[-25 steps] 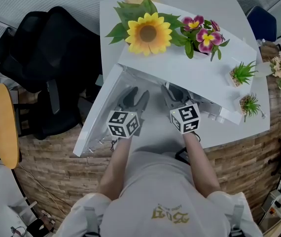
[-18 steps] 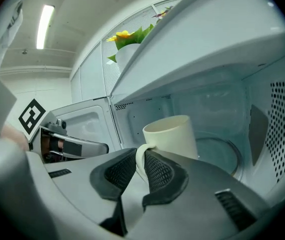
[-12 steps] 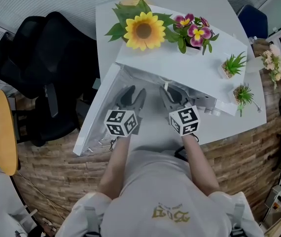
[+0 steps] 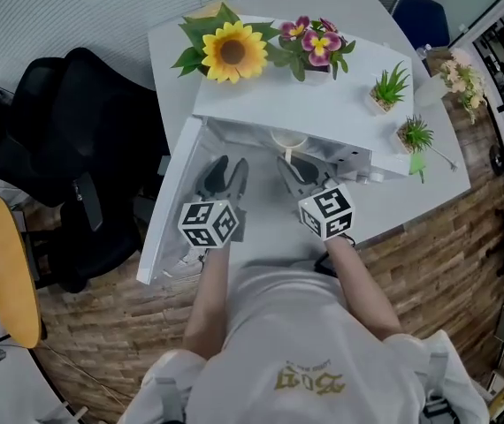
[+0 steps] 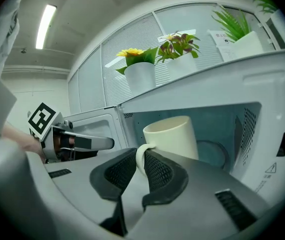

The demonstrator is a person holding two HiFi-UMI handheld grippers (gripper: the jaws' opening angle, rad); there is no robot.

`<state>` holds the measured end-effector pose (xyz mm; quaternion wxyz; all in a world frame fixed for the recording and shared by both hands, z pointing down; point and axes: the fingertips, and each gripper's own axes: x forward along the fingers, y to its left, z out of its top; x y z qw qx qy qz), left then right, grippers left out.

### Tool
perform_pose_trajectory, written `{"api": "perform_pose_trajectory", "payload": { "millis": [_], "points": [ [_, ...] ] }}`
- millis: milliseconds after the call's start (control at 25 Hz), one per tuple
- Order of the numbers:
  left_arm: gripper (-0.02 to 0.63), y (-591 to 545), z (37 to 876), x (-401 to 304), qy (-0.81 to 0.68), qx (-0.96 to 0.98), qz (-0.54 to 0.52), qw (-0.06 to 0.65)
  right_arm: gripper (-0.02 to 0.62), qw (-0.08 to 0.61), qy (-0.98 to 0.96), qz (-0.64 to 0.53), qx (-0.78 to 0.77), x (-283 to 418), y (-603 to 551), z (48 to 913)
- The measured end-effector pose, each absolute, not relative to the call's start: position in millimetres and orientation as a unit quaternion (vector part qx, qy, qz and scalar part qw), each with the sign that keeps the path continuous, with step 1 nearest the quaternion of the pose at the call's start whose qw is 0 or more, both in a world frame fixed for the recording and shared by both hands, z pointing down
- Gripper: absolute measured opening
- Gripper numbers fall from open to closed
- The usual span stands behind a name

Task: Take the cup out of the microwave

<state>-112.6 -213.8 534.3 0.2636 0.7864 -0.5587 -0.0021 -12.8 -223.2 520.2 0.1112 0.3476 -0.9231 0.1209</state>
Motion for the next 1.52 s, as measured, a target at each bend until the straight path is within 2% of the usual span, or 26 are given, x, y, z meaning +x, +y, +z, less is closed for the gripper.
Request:
{"api": "perform_pose_trajectory", "payload": {
  "millis": [1000, 1520],
  "points": [
    [0.187, -179.4, 513.4, -104.3, -0.526, 0.814, -0.001, 0.248, 0.061, 0.084, -0.928, 0.127, 0.34, -16.4, -169.2, 499.1],
    [0.187, -165.7, 530.6, -111.2, -0.521, 0.812, 0.016, 0.262, 0.06, 0.103, -0.928, 0.155, 0.323, -33.1, -144.4, 527.7]
  ]
}}
